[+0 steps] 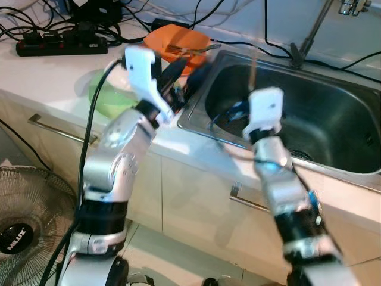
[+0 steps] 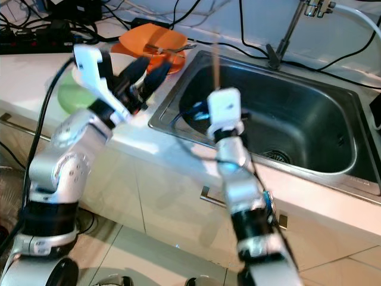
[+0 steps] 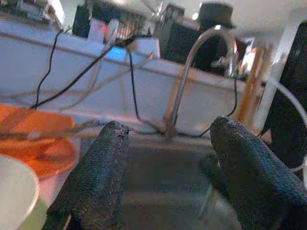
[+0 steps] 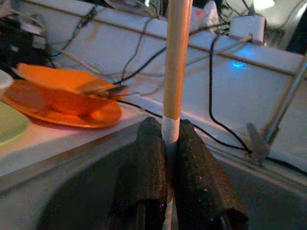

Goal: Kitchen organization

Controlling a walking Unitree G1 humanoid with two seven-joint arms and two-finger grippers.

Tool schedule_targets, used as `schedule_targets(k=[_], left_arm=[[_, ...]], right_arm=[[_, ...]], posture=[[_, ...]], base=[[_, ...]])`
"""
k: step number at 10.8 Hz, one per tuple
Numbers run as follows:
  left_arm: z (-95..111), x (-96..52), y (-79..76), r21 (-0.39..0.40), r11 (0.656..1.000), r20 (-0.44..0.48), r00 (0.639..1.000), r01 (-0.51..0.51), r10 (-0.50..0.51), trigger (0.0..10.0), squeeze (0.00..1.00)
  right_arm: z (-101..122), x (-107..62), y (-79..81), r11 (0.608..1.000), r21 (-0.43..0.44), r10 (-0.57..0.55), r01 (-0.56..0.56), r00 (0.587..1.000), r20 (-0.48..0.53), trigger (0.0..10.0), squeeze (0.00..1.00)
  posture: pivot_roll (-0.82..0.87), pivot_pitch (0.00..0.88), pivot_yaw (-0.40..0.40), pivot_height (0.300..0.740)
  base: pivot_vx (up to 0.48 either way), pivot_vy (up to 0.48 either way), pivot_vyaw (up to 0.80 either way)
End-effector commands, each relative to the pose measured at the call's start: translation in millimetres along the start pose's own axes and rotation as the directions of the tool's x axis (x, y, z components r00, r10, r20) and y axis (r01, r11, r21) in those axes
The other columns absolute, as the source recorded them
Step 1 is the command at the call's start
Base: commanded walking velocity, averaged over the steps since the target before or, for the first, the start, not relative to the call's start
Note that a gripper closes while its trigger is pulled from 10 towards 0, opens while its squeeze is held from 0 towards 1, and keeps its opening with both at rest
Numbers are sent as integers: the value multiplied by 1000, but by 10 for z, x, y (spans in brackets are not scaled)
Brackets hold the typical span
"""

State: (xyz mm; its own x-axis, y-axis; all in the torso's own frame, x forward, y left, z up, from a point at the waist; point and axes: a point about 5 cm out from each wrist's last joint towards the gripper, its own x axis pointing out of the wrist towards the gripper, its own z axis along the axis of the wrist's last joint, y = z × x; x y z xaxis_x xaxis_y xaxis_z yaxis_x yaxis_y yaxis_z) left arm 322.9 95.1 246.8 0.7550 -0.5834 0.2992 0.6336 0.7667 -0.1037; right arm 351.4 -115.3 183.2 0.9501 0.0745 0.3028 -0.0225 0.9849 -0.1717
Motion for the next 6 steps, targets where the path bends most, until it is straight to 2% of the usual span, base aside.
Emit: schedule_targets(k=[1,2,3,4,5,6], left_arm=[[-86,-4,-30,35,999,-49,999,-2,4,10000,1000],[-152,-30,-34,37,999,-67,998,-3,6,10000,1000],[-228,-67,-44,54,999,-103,995,1,5,10000,1000],[-287,-99,-61,94,995,-139,990,19,-6,10000,0],[-387,-171,-90,151,987,-202,979,55,-24,10000,0],[-413,-214,-109,164,984,-223,974,67,-29,10000,0]], right_arm=[[-10,62,-79,999,22,-33,33,999,-15,0,0],[-29,118,-110,999,23,-36,37,999,-28,0,0],[-78,178,-101,999,40,-15,18,997,-74,2078,0],[-130,216,-92,997,76,-10,19,993,-119,10000,0],[-253,257,-54,997,80,6,11,978,-207,10000,0],[-321,264,-40,997,74,11,7,971,-240,10000,0]], posture=[[-56,70,-90,740],[-52,69,-96,740],[-51,70,-97,740],[-47,71,-101,740],[-47,71,-101,740],[-36,77,-110,740]], base=[[0,0,0],[0,0,0],[0,0,0],[0,0,0],[0,0,0],[0,0,0]])
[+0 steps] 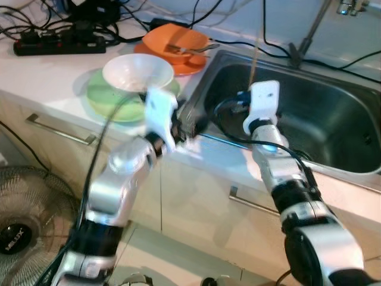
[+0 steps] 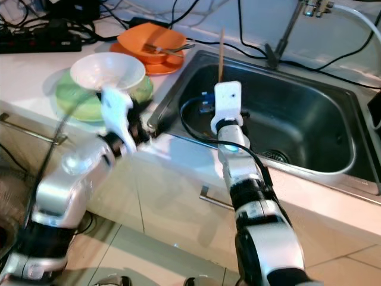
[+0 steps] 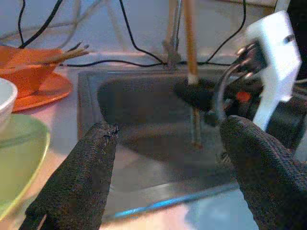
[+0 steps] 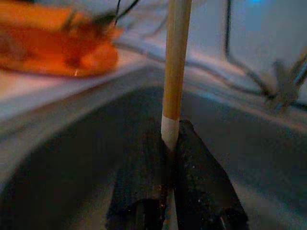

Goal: Kitchen organization

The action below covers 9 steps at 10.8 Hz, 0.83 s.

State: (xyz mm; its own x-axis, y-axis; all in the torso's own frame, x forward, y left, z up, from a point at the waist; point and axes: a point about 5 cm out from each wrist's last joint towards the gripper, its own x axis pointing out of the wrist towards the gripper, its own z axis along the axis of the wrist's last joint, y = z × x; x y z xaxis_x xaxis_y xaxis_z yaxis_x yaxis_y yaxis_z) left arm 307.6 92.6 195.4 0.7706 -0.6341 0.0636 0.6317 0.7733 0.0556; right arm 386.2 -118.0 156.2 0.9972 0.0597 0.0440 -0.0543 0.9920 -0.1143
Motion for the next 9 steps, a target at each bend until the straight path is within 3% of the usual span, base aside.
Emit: schedule_targets(k=[1,5,9], left_arm=[[41,-16,-85,30,999,3,999,37,-37,10000,0],[3,-120,-184,66,996,-28,998,58,-56,10000,0],[-146,-174,-260,79,991,-125,987,110,-100,10000,0]], right_arm=[[-53,19,-74,1000,7,-22,22,999,-36,10000,0],[-328,-9,-222,997,31,-68,75,979,-191,10000,0],[-406,-35,-236,995,57,-67,82,971,-230,10000,0]], posture=[[-16,82,-123,740],[19,95,-145,740],[19,97,-143,740]], base=[[0,0,0],[0,0,0],[0,0,0]])
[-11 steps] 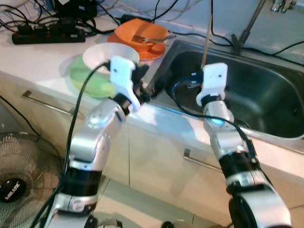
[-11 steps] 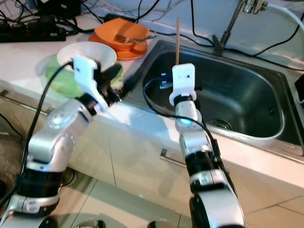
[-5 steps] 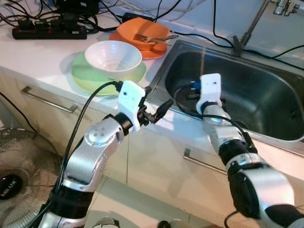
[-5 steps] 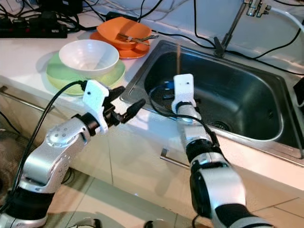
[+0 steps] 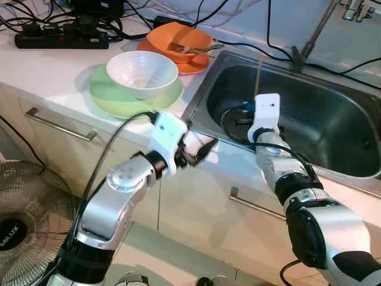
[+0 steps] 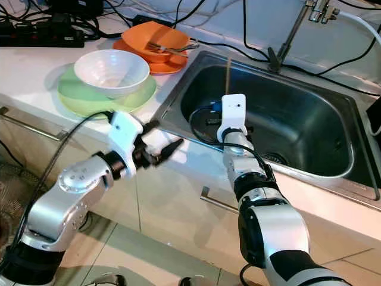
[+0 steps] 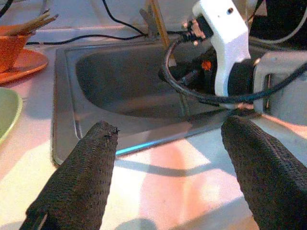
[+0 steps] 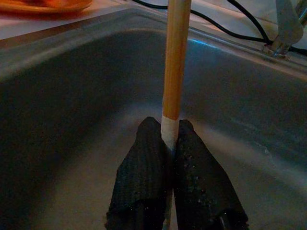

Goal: Kitchen organization

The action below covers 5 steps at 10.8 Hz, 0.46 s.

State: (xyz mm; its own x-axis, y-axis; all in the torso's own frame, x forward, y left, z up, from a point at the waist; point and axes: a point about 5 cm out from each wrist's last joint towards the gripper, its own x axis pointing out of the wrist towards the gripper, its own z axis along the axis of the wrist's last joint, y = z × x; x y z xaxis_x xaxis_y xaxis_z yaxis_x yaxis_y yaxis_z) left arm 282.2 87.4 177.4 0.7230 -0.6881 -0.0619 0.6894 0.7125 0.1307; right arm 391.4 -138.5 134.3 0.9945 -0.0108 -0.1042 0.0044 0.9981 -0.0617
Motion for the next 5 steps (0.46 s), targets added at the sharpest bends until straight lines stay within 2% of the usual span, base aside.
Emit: schedule_targets(k=[1,3,5], left_arm=[[13,1,-55,22,999,-7,1000,25,-25,10000,0],[-8,-10,-70,32,999,-21,999,29,-29,10000,0],[-25,-36,-66,44,999,-37,999,31,-30,10000,0]], right_arm=[[-156,-31,-88,1000,7,-25,25,997,-74,10000,0],[-135,-22,-141,998,35,-47,50,996,-72,10000,0],[-137,-24,-129,997,53,-55,59,996,-70,10000,0]], posture=[[21,95,-144,740],[21,91,-140,740],[31,78,-116,740]], base=[[0,0,0],[0,0,0],[0,0,0]])
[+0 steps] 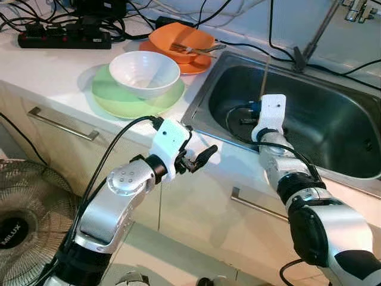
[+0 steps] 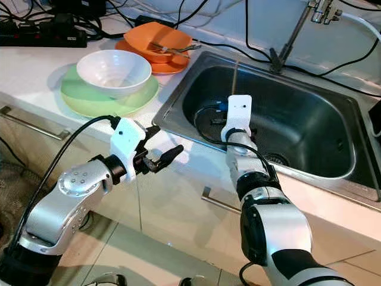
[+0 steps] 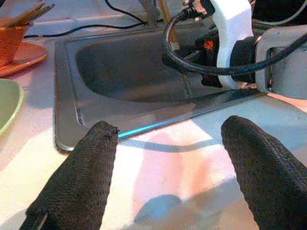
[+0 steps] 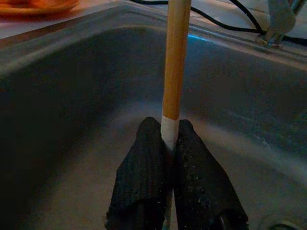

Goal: Kitchen organization

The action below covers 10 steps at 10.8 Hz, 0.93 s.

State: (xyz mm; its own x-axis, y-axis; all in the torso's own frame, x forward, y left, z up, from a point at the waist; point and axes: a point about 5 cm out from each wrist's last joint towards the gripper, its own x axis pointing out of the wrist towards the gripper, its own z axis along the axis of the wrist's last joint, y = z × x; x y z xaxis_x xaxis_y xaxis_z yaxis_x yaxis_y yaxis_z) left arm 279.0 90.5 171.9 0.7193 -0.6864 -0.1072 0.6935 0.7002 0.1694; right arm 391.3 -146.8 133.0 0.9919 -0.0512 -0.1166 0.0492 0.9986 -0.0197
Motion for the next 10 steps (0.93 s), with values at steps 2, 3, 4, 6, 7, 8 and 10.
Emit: schedule_targets(k=[2,3,4,6,7,8,10], left_arm=[[46,-18,-18,27,999,-2,1000,21,-21,10000,0],[57,-34,1,37,999,-3,1000,16,-15,10000,0],[85,-53,36,56,998,0,1000,-9,9,10000,0],[101,-63,64,62,998,-2,1000,-9,9,10000,0],[106,-53,59,66,998,-5,1000,-4,5,10000,0],[108,-50,56,68,998,-7,1000,-3,4,10000,0],[105,-39,40,65,998,-6,1000,-3,3,10000,0]], right_arm=[[-130,-29,-5,999,31,-24,26,998,-56,10000,0],[-143,-34,19,998,46,-28,31,998,-61,10000,0],[-170,-45,56,998,61,-30,34,997,-68,10000,0],[-174,-48,96,996,85,-35,41,997,-72,10000,0],[-165,-46,112,995,92,-33,39,997,-70,10000,0],[-161,-45,119,994,99,-30,37,997,-70,10000,0],[-148,-39,118,995,97,-29,36,997,-70,10000,1000]], posture=[[57,63,-83,740],[73,58,-64,740],[90,55,-43,740],[99,53,-27,740],[100,53,-23,740],[99,54,-24,740],[92,65,-34,740]], base=[[0,0,0],[0,0,0],[0,0,0],[0,0,0],[0,0,0],[0,0,0],[0,0,0]])
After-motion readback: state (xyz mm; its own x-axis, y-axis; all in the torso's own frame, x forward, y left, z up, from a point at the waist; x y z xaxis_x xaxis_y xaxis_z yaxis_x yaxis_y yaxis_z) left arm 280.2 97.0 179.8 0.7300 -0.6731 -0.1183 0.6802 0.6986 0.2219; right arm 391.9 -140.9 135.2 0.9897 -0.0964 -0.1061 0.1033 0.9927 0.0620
